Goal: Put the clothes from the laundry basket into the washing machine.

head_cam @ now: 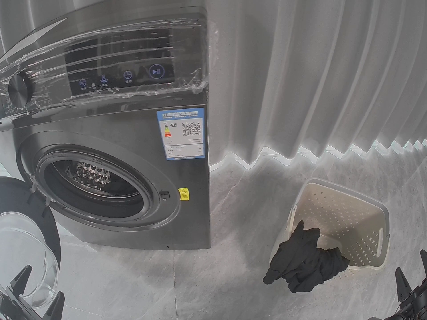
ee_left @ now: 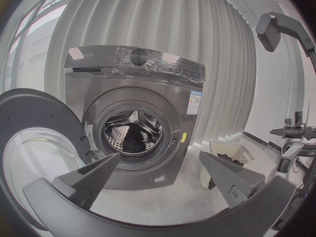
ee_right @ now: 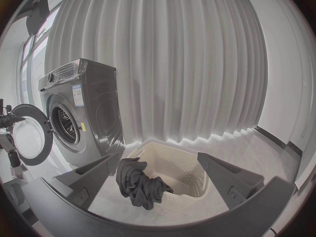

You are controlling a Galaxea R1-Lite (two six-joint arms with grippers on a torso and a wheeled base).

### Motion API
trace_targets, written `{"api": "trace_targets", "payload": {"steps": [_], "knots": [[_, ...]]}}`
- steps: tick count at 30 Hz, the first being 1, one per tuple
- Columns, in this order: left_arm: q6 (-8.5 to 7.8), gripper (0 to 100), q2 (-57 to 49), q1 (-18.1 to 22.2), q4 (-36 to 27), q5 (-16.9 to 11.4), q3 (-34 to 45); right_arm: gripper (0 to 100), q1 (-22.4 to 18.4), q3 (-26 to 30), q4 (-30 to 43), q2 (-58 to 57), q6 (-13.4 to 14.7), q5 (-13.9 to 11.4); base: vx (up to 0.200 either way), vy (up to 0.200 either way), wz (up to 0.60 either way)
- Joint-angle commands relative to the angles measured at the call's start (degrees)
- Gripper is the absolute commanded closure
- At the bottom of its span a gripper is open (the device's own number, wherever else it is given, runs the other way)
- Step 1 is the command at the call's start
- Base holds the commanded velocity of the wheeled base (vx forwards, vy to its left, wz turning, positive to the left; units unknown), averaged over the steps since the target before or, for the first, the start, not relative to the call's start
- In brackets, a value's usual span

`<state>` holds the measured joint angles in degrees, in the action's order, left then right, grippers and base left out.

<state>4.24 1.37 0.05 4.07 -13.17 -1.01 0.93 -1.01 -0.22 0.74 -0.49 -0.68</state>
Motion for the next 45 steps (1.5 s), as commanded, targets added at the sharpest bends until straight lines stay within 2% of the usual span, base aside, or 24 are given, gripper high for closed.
{"api": "trace_targets", "payload": {"steps": [1, 3, 5, 7, 8, 11, 13, 14, 16, 17, 18, 19, 22, 23, 26, 28, 32, 38, 45], "knots": [[-0.2, 0, -1.37, 0.21, -0.03, 2.53, 1.01, 0, 0.04, 1.01, -0.04, -0.57, 0.05, -0.02, 0.0, 0.0, 0.0], [-0.11, 0, -1.37, 0.21, -0.2, 8.33, 1.01, 0, 0.04, 1.01, -0.04, -0.57, -0.04, -0.02, 0.0, 0.0, 0.0], [-1.08, 0, -1.37, 0.21, -0.47, 14.57, 1.01, 0, 0.04, 1.01, -0.04, -0.57, 0.05, -0.02, 0.0, 0.0, 0.0], [-2.84, 0, -1.37, 0.21, -0.47, 20.02, 1.01, 0, 0.04, 1.01, -0.04, -0.57, 0.05, -0.02, 0.0, 0.0, 0.0], [-3.54, 0, -1.37, 0.21, -0.38, 21.43, 1.01, 0, 0.04, 1.01, -0.04, -0.57, 0.05, -0.02, 0.0, 0.0, 0.0], [-3.28, 0, -1.37, 0.04, -0.12, 22.22, 1.01, 0, 0.04, 1.01, -0.04, -0.57, 0.05, -0.02, 0.0, 0.0, 0.0], [-3.98, 0, -1.37, 0.13, -0.12, 21.69, 1.01, 0, 0.04, 1.01, -0.04, -0.57, 0.05, -0.02, 0.0, 0.0, 0.0], [-3.63, 0, -1.37, 0.13, -0.12, 21.52, 1.01, 0, 0.04, 1.01, -0.04, -0.57, 0.05, -0.02, 0.0, 0.0, 0.0], [-2.66, 0, -1.28, 0.04, -0.56, 21.16, 0.84, 0, 0.04, 1.01, -0.04, -0.57, 0.05, -0.02, 0.0, 0.0, 0.0], [-1.17, 0, -1.28, 0.04, -0.47, 20.11, 0.84, 0, 0.04, 1.01, -0.04, -0.57, 0.05, -0.02, 0.0, 0.0, 0.0], [-0.73, 0, -1.28, 0.04, -0.56, 19.49, 0.84, 0, 0.04, 1.01, -0.04, -0.57, 0.05, -0.02, 0.0, 0.0, 0.0], [-1.17, 0, -1.28, 0.04, -0.73, 19.32, 0.92, 0, 0.04, 1.01, -0.04, -0.57, 0.05, -0.02, 0.0, 0.0, 0.0], [-5.3, 0, -1.28, 0.13, -0.82, 18.26, 1.01, 0, 0.04, 1.01, -0.04, -0.48, 0.05, -0.02, 0.0, 0.0, 0.0], [-5.21, 0, -1.37, 0.13, -1.0, 16.86, 1.01, 0, 0.04, 1.01, -0.04, -0.57, 0.05, -0.02, 0.0, 0.0, 0.0], [-3.1, 0, -1.19, 0.04, -4.51, 12.02, 0.92, 0, 0.04, 1.01, -0.04, -0.57, 0.05, -0.02, 0.0, 0.0, 0.0], [-3.45, 0, -1.19, 0.04, -5.74, 11.76, 0.4, 0, 0.04, 1.01, -0.04, -0.57, 0.14, -0.02, 0.0, 0.0, 0.0], [-3.1, 0, -1.19, 0.04, -4.16, 11.85, 0.84, 0, 0.04, 1.01, -0.04, -0.57, 0.22, 0.07, 0.0, 0.0, 0.0], [-3.1, 0, -1.19, 0.04, -4.16, 11.85, 0.84, 0, 0.04, 1.01, -0.04, -0.57, 0.22, 0.07, 0.0, 0.0, -0.6], [-3.28, 0, -1.19, 0.04, -4.16, 11.85, 0.84, 0, 0.04, 1.01, -0.04, -0.57, 0.14, -0.02, 0.0, 0.0, 0.0]]}}
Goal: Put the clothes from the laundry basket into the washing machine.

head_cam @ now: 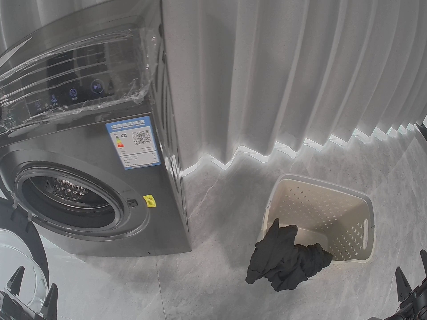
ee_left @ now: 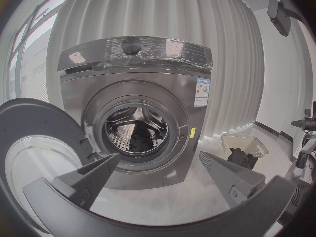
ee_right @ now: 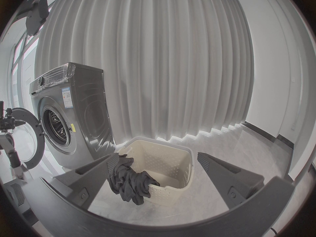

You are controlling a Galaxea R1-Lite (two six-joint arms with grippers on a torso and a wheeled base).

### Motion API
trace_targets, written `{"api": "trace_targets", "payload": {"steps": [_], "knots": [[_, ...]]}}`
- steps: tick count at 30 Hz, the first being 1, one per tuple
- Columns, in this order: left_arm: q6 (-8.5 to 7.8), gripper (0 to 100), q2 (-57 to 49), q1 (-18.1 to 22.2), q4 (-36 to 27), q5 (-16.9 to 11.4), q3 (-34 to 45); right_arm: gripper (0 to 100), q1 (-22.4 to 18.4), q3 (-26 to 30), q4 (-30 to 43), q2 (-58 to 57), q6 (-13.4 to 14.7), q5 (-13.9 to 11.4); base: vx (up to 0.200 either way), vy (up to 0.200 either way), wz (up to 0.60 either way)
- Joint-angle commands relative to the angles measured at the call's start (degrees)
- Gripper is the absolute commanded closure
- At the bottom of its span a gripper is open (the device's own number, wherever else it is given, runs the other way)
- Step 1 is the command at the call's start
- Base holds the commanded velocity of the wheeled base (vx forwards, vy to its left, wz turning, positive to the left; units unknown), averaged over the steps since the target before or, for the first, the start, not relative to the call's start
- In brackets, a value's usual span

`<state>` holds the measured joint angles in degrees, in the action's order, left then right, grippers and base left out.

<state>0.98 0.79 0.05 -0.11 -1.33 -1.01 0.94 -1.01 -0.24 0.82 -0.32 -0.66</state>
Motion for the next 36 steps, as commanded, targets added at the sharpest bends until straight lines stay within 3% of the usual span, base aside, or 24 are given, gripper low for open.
{"api": "trace_targets", "payload": {"steps": [1, 8, 17, 32, 36], "knots": [[-0.01, 0, -0.62, 0.04, 0.02, 0.01, 0.84, 0, 0.03, 1.01, -0.02, -0.64, -0.03, -0.04, 0.0, 0.0, 0.0], [-0.1, 0, -0.62, 0.04, 0.02, 0.01, 0.84, 0, 0.03, 1.01, -0.02, -0.64, -0.03, -0.04, 0.0, 0.0, 0.0], [-0.01, 0, -0.62, 0.04, 0.02, -0.08, 0.84, 0, 0.03, 1.01, -0.02, -0.64, -0.03, -0.04, 0.0, 0.0, -0.6], [-0.1, 0, -0.62, 0.04, 0.02, -0.08, 0.84, 0, 0.03, 1.01, -0.02, -0.64, -0.03, -0.04, 0.0, 0.0, 0.0], [-0.1, 0, -0.62, 0.04, 0.02, -0.08, 0.84, 0, 0.03, 1.01, -0.02, -0.64, -0.03, -0.04, 0.0, 0.0, -0.6]]}}
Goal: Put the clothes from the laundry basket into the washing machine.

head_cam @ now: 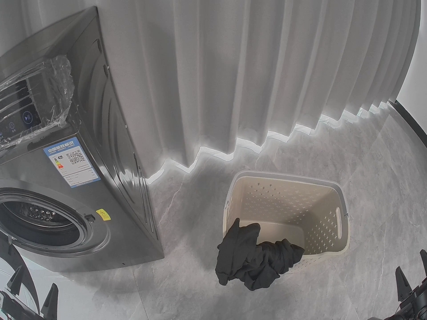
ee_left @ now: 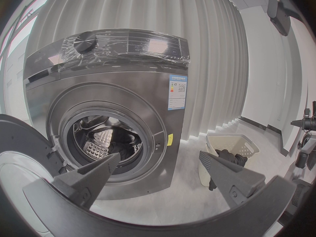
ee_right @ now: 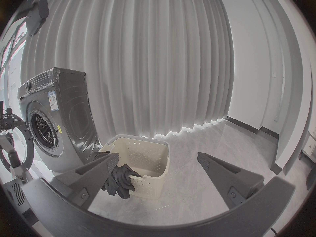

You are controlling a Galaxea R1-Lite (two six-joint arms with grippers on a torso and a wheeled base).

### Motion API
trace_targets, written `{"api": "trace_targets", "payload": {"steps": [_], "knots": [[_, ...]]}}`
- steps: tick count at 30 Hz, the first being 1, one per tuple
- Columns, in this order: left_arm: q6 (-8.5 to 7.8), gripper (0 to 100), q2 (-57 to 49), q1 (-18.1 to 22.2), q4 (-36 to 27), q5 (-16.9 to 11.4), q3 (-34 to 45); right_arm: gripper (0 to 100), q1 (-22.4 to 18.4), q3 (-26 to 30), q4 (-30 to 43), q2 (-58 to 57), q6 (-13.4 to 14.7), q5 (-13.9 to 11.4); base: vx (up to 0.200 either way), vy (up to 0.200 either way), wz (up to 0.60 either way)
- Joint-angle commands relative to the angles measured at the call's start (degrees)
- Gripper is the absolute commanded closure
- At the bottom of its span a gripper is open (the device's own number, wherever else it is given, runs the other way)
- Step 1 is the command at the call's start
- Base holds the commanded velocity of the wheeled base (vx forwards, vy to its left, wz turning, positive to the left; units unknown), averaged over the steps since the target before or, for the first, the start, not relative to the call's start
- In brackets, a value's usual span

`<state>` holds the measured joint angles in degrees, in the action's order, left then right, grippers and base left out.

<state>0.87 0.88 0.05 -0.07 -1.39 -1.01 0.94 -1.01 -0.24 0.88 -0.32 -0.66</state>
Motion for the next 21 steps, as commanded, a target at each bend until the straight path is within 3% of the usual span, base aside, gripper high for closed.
{"api": "trace_targets", "payload": {"steps": [1, 5, 21], "knots": [[0.01, 0, -0.7, 0.04, -0.01, -0.02, 0.84, 0, 0.03, 1.01, -0.02, -0.7, -0.03, -0.04, 0.0, 0.0, -0.6], [0.01, 0, -0.7, 0.04, -0.01, -0.02, 0.84, 0, 0.03, 1.01, -0.02, -0.7, -0.03, -0.04, 0.0, 0.0, -0.6], [-0.07, 0, -0.7, 0.04, -0.01, -0.02, 0.84, 0, 0.03, 1.01, 0.07, -0.61, -0.12, -0.04, 0.0, 0.0, 0.0]]}}
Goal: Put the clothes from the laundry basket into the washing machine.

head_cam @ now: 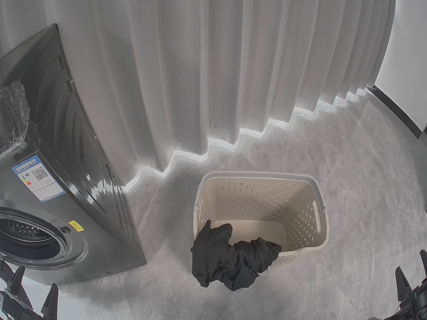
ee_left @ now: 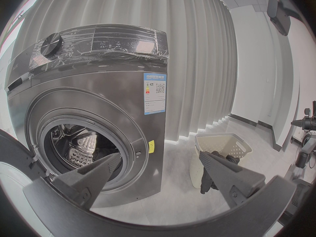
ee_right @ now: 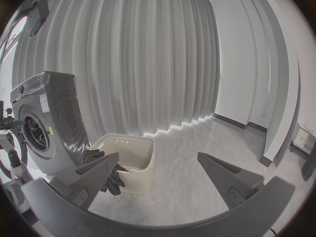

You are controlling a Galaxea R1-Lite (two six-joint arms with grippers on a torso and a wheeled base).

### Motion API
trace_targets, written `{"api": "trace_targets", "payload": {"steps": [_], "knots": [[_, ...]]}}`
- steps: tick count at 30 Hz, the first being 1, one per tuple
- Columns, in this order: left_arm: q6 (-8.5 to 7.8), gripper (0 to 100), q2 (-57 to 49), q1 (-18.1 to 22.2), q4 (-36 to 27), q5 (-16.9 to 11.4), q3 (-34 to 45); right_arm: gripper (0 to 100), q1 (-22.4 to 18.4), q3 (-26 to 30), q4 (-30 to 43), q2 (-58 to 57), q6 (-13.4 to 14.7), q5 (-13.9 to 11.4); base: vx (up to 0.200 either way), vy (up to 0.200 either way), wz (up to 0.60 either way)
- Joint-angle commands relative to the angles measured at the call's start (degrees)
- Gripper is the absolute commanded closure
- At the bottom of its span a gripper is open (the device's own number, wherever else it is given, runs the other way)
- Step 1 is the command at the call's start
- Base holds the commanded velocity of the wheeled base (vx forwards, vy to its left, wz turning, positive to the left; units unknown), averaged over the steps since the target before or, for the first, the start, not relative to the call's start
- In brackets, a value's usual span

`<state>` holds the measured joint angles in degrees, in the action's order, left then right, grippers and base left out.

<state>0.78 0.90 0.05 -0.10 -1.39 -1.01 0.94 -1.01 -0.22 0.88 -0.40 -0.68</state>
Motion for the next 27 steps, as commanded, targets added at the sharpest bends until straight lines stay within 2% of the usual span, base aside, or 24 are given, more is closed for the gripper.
{"api": "trace_targets", "payload": {"steps": [1, 3, 13, 27], "knots": [[0.01, 0, -0.73, 0.04, 0.01, -0.02, 0.84, 0, 0.03, 1.01, -0.04, -0.7, -0.04, -0.02, 0.0, 0.0, 0.0], [0.01, 0, -0.73, 0.04, 0.01, -0.02, 0.84, 0, 0.03, 1.01, -0.04, -0.61, -0.04, -0.02, 0.0, 0.0, 0.0], [0.01, 0, -0.73, 0.04, 0.01, -0.02, 0.84, 0, 0.03, 1.01, -0.04, -0.61, -0.04, -0.02, -0.2, 0.0, 0.0], [0.01, 0, -0.73, 0.04, 0.01, -0.02, 0.84, 0, 0.03, 1.01, -0.04, -0.7, -0.04, -0.02, 0.0, 0.0, 0.0]]}}
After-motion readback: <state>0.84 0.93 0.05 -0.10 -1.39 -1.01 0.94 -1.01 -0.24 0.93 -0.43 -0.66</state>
